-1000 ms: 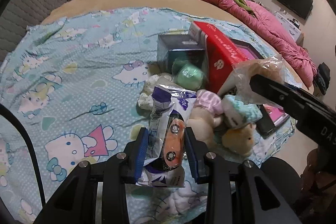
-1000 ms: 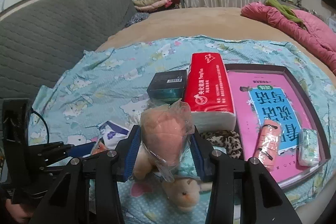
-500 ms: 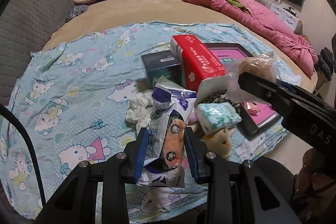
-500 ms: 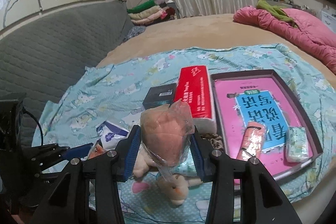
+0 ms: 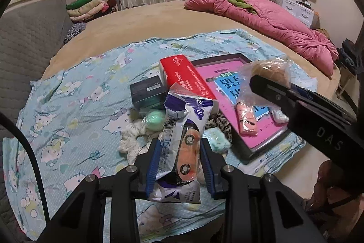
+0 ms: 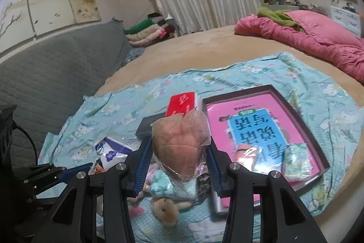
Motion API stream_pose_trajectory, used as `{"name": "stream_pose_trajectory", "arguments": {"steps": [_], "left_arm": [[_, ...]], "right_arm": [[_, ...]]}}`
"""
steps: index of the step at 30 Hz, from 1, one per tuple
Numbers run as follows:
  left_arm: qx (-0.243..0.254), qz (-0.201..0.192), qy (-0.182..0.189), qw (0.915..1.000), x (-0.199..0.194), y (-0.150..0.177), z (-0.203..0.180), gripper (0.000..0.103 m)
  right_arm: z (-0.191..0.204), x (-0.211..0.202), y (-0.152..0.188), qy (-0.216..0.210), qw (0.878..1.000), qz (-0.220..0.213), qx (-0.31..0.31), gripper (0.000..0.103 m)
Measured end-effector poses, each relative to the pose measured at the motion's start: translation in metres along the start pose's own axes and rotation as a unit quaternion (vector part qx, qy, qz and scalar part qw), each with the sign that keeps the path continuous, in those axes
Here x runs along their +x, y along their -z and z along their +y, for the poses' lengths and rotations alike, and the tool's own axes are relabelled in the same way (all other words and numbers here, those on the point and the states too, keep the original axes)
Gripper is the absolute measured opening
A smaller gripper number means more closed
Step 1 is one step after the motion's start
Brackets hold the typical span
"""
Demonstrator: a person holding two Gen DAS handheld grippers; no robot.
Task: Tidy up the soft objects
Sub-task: 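Carry the snack bag with the left tool while the right tool carries the plush over the tray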
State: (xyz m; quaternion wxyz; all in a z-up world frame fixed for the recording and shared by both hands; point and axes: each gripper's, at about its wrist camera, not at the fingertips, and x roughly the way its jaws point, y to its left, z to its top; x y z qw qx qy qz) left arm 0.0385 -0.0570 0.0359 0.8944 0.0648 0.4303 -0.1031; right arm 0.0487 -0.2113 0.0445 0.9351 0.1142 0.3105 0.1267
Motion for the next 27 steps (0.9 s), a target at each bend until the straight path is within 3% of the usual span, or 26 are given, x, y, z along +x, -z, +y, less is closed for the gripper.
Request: {"name": "stream_pose_trajectory", "arguments": {"steps": [9, 19, 27], "left_arm": [[0.014, 0.000, 0.011, 0.9998, 0.005, -0.018, -0.028, 0.035], [0.039, -0.001, 0.043, 0.9983, 0.022, -0.043, -0.072, 0.035], [0.059, 0.015, 0.072, 0.9955, 0.049, -0.054, -0.112, 0.035]], "right_arm": [[-0.039, -0.019, -0.010, 0.020, 0.999, -0.031, 0.034, 0.047], [-0.100, -0.046, -0.021, 0.080, 0.991, -0.070, 0.077, 0.047], [-0.140, -0.058, -0.018, 0.104, 0.986, -0.074, 0.107, 0.047]]}}
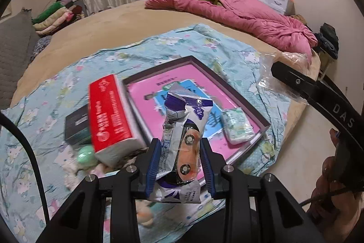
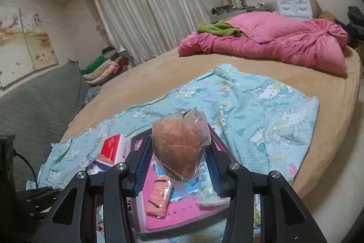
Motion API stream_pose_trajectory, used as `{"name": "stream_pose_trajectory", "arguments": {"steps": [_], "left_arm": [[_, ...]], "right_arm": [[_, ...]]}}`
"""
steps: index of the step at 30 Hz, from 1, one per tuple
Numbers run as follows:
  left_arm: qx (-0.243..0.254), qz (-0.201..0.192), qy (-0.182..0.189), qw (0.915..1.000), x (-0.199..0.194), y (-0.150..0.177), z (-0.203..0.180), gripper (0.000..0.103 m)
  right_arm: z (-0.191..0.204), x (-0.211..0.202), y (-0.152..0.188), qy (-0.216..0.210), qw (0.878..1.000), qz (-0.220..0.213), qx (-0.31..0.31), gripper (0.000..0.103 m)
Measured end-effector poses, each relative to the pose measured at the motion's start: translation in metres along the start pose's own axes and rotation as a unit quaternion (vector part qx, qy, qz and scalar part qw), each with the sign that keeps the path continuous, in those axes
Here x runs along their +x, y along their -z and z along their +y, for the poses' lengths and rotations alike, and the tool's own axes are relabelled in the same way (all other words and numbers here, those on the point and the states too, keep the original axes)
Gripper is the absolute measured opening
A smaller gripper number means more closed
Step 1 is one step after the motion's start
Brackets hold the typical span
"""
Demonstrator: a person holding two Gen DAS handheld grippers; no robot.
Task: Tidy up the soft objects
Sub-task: 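Carry the snack bag with the left tool while the right tool carries the plush over the tray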
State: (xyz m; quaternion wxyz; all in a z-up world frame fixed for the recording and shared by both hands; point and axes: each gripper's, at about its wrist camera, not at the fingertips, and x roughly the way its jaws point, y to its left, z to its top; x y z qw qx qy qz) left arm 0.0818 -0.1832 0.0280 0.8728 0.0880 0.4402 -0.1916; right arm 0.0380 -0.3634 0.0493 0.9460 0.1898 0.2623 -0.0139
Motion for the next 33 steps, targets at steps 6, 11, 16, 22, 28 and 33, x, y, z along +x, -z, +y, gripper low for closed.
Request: {"name": "stream_pose_trajectory", "arguments": {"steps": [6, 11, 16, 22, 28, 33], "left_arm": [[0.007, 0.019, 0.012, 0.9997, 0.025, -0.005, -0.017, 0.035], [0.010, 0.037, 0.024, 0.9990, 0.048, -0.005, -0.027, 0.035], [0.015, 0.054, 0.038, 0.9977, 0.070, -0.003, -0.039, 0.035], [0.021, 0.073, 0.051, 0.9958, 0.091, -0.001, -0.050, 0.035], [0.019, 0.085, 0.056, 0.9947, 0.108, -0.001, -0.055, 0.035], [0.019, 0.091, 0.050, 0.9945, 0.115, 0.001, -0.052, 0.035]], "right_arm": [[-0.019, 0.005, -0.001, 0.009, 1.000, 0.000, 0.015, 0.047], [-0.031, 0.012, 0.002, 0.021, 1.000, 0.006, 0.022, 0.047], [-0.046, 0.021, 0.005, 0.041, 0.999, 0.011, 0.031, 0.047], [-0.058, 0.041, 0.013, 0.066, 0.997, 0.035, 0.025, 0.047], [-0.067, 0.061, 0.021, 0.077, 0.995, 0.059, 0.022, 0.047], [-0.066, 0.073, 0.027, 0.078, 0.994, 0.076, 0.014, 0.047]]}}
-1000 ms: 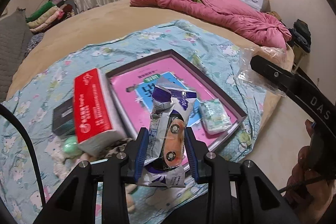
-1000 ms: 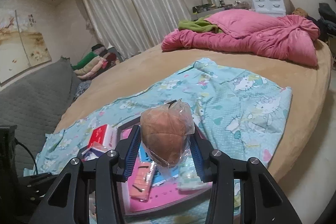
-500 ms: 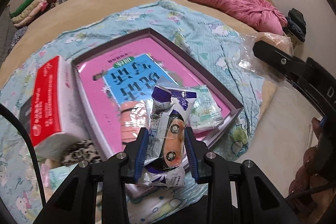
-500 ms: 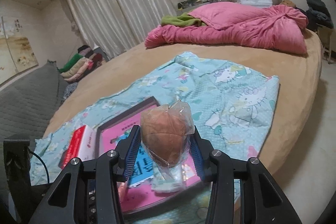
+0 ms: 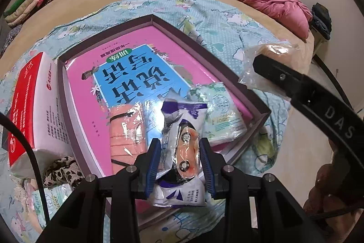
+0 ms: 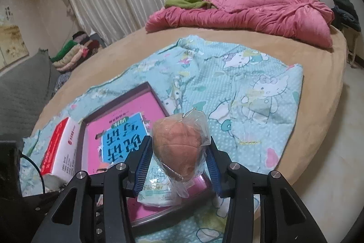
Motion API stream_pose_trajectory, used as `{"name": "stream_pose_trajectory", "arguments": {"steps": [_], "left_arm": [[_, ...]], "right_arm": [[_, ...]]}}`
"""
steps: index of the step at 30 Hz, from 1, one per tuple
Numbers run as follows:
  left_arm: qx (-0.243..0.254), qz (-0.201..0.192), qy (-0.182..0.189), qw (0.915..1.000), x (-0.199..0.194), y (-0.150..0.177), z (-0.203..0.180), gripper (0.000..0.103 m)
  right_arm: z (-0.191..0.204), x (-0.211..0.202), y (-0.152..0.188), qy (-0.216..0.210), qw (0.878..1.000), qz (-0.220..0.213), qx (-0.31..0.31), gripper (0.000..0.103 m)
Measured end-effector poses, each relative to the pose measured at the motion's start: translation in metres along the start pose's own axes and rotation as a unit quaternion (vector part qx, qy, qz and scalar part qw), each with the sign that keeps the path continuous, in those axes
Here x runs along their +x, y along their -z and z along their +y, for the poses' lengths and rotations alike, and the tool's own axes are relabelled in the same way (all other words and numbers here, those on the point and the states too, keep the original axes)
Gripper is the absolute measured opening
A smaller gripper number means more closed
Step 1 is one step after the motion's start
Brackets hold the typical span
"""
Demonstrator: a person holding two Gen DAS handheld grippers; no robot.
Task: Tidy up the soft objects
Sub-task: 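Carry the snack bag with the left tool while the right tool carries the plush over the tray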
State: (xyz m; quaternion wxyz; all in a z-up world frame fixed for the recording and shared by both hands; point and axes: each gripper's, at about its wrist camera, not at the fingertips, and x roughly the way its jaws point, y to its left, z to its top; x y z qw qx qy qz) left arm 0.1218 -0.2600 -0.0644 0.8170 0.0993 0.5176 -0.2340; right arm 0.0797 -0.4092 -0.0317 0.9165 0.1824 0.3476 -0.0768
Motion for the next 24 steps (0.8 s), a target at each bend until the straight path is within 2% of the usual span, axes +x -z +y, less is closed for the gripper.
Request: {"name": "stream_pose_trajectory", "arguments": {"steps": [16, 20, 24], "left_arm": [[-0.025, 0.001, -0.004, 0.9997, 0.006, 0.007, 0.022, 0.035], [-0.030, -0.001, -0.003, 0.9996, 0.006, 0.008, 0.025, 0.035], [-0.029, -0.001, -0.003, 0.9996, 0.006, 0.009, 0.026, 0.035]], "right_arm": [[0.012, 0.036, 0.016, 0.009, 0.999, 0.043, -0.024, 0.047], [0.015, 0.039, 0.016, -0.005, 0.999, 0.045, -0.022, 0.047], [0.017, 0.042, 0.020, -0.036, 0.998, 0.052, -0.013, 0.048]]}}
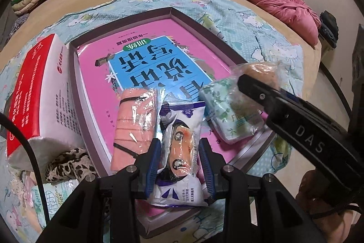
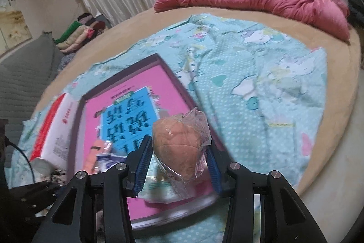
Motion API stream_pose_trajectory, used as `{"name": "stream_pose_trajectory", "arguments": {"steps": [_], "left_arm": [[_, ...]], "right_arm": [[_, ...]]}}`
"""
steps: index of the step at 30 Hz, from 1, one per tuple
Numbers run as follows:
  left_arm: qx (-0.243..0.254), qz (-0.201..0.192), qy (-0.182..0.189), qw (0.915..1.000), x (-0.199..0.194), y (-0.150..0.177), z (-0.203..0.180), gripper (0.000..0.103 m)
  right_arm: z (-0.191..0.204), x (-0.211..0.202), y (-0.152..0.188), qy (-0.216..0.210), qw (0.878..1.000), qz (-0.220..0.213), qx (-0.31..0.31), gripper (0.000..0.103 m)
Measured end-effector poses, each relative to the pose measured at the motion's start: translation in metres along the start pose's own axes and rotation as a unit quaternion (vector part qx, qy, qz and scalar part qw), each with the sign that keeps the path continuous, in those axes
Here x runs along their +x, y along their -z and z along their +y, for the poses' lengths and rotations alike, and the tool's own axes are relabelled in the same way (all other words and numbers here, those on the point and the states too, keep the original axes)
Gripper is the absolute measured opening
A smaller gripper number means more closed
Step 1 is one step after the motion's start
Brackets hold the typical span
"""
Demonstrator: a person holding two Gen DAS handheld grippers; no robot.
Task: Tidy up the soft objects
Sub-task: 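Carry the snack bag with the left tool while the right tool carries the plush over the tray, then open the left tool over the tray while the right tool releases the plush beside the tissue pack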
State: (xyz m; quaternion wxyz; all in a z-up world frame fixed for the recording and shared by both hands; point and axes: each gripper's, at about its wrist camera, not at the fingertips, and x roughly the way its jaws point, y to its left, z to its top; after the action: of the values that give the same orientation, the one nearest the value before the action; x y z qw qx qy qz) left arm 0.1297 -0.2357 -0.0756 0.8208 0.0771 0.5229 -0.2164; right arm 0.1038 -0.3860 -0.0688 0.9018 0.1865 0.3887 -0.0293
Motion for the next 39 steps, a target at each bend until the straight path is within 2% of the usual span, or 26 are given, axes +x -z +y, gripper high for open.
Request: {"name": "stream_pose_trajectory", "arguments": {"steps": [6, 12, 23, 33, 35, 37, 39], "left_arm": [[0.000, 0.001, 0.000, 1.0000, 0.000, 0.000, 0.000, 0.035], [0.002, 0.000, 0.000, 1.0000, 0.001, 0.000, -0.001, 0.035], [-0.005, 0.000, 0.004, 1.0000, 0.003, -0.001, 0.000, 0.035], [-0.009, -0.001, 0.010, 0.9999, 0.001, 0.000, 0.002, 0.035], [-0.010, 0.000, 0.011, 0.9999, 0.001, 0.000, 0.002, 0.035], [-0.010, 0.000, 0.011, 0.9999, 0.002, 0.000, 0.002, 0.036], [-0.009, 0.000, 0.011, 0.9999, 0.002, 0.000, 0.001, 0.039]], "right_arm": [[-0.003, -0.004, -0.001, 0.023, 1.000, -0.020, 0.001, 0.048], [-0.003, -0.001, -0.001, 0.045, 0.999, -0.020, -0.013, 0.048], [-0.006, 0.006, 0.003, 0.031, 0.999, -0.005, -0.006, 0.052], [-0.001, -0.001, 0.003, 0.028, 0.999, -0.015, -0.011, 0.063], [-0.001, -0.006, 0.002, 0.028, 0.999, -0.024, -0.011, 0.066], [-0.002, -0.011, 0.000, 0.035, 0.999, -0.033, -0.010, 0.075], [-0.006, -0.013, -0.001, 0.035, 0.999, -0.034, -0.004, 0.075]]}}
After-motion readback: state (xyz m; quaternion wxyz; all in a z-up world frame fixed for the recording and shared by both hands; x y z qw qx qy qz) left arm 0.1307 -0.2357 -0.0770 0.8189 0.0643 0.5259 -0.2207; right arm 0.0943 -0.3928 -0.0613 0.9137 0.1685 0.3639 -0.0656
